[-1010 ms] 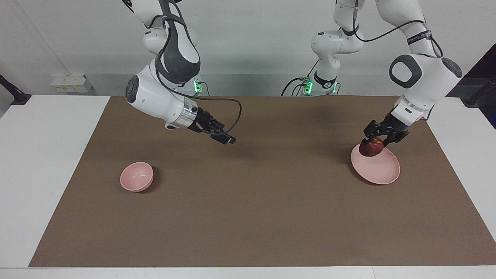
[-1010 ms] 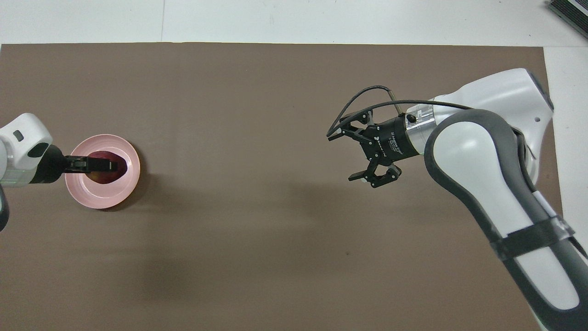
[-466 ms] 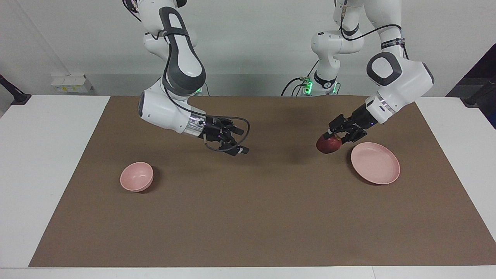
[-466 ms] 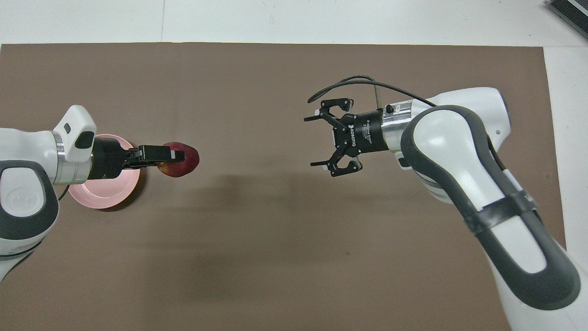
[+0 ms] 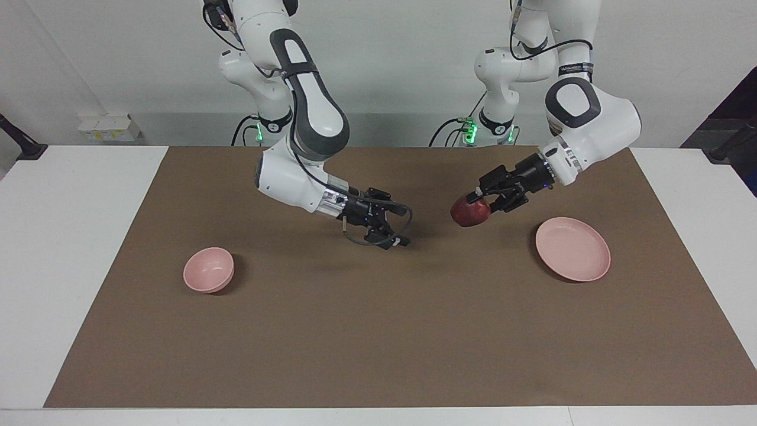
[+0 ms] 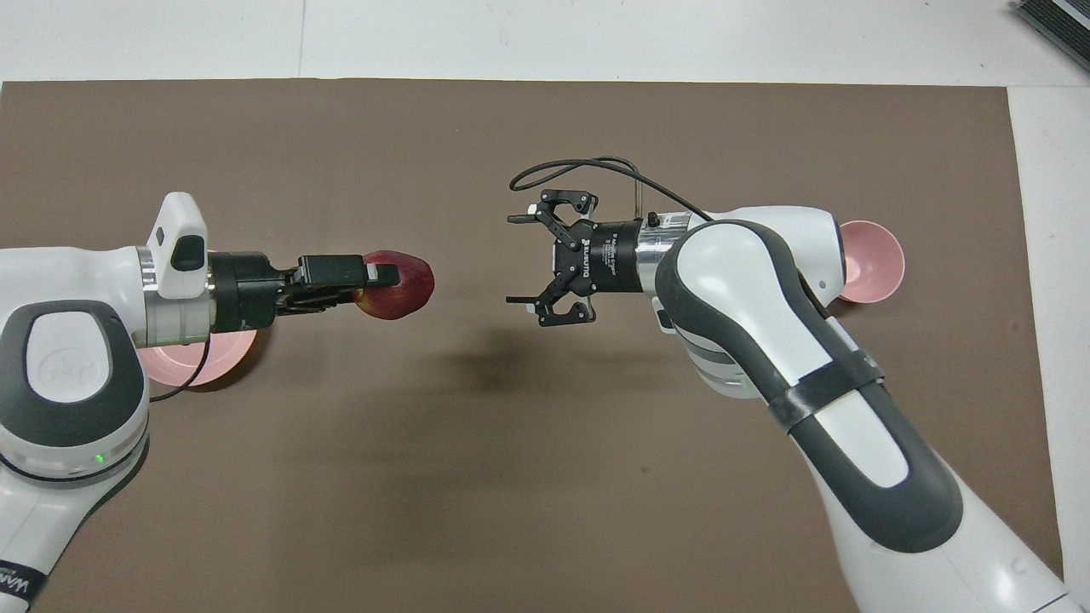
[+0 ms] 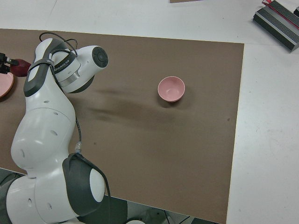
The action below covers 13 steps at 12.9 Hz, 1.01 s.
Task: Move apple from plate to bowl
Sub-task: 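Lift the apple with the left gripper while the right gripper approaches it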
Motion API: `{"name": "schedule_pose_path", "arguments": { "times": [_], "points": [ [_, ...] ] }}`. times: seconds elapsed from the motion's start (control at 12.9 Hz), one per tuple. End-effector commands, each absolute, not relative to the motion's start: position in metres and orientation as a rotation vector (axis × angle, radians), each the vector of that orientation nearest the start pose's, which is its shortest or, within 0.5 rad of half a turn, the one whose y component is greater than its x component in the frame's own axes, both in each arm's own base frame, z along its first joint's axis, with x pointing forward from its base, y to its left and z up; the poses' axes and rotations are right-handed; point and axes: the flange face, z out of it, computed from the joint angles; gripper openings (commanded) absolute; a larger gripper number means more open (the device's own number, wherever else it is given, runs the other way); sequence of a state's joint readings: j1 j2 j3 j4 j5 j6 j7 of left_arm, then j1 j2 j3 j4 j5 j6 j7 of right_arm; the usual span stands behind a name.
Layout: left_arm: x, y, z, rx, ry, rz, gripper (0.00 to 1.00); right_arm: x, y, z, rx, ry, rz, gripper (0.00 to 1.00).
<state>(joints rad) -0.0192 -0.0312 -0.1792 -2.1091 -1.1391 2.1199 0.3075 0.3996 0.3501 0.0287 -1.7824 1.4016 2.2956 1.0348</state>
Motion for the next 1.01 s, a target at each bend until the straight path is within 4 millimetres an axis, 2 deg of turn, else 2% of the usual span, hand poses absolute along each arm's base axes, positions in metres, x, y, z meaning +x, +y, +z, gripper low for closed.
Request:
{"name": "schedule_pose_path", "arguments": {
  "times": [0.0, 0.08, 0.31, 0.54, 0.78, 0.85, 0.93],
  "points": [
    [0.529, -0.165, 0.468, 2.117, 0.152, 0.108, 0.00, 0.591, 0.321, 0.394, -1.411, 1.479, 0.716, 1.00],
    [0.529, -0.174, 0.467, 2.119, 0.156, 0.120, 0.00, 0.588, 0.324, 0.388, -1.414, 1.458, 0.711, 1.00],
    [0.530, -0.193, 0.469, 2.100, 0.179, 0.156, 0.00, 0.586, 0.325, 0.388, -1.412, 1.446, 0.720, 1.00],
    [0.532, -0.190, 0.470, 2.098, 0.184, 0.165, 0.00, 0.586, 0.327, 0.390, -1.405, 1.441, 0.714, 1.00],
    [0.549, -0.193, 0.484, 2.082, 0.215, 0.167, 0.00, 0.584, 0.330, 0.392, -1.409, 1.422, 0.721, 1.00],
    [0.553, -0.195, 0.480, 2.084, 0.234, 0.168, 0.00, 0.582, 0.331, 0.392, -1.417, 1.414, 0.725, 1.00],
    [0.552, -0.213, 0.473, 2.100, 0.236, 0.188, 0.00, 0.581, 0.331, 0.392, -1.418, 1.409, 0.733, 1.00]
  ]
}}
